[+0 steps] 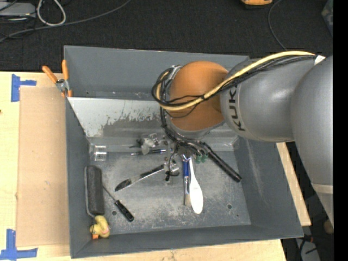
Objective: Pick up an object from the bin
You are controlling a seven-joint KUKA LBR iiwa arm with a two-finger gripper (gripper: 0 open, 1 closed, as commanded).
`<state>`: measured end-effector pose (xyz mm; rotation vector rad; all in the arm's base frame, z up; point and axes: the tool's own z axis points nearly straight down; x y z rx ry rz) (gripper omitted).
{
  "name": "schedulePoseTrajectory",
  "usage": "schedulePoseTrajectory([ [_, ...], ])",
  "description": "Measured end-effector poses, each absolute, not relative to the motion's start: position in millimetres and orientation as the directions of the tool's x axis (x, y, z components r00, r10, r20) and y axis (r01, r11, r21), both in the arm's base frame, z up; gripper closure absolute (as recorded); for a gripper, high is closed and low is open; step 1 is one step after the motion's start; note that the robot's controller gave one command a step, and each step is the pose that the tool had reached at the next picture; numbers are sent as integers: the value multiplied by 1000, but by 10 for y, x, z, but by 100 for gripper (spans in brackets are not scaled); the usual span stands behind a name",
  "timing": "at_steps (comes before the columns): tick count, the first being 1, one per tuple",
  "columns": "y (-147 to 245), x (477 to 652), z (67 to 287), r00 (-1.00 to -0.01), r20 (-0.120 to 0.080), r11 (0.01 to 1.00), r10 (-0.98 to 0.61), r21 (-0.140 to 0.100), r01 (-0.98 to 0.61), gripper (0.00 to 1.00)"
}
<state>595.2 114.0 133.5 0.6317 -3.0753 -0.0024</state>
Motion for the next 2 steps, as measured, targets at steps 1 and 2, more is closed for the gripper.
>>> schedulePoseTrajectory([
  [1,933,5984,660,-810,0,810,-587,0,-587,0],
  [2,968,5998,703,-779,-7,779,-627,-1,-627,100],
])
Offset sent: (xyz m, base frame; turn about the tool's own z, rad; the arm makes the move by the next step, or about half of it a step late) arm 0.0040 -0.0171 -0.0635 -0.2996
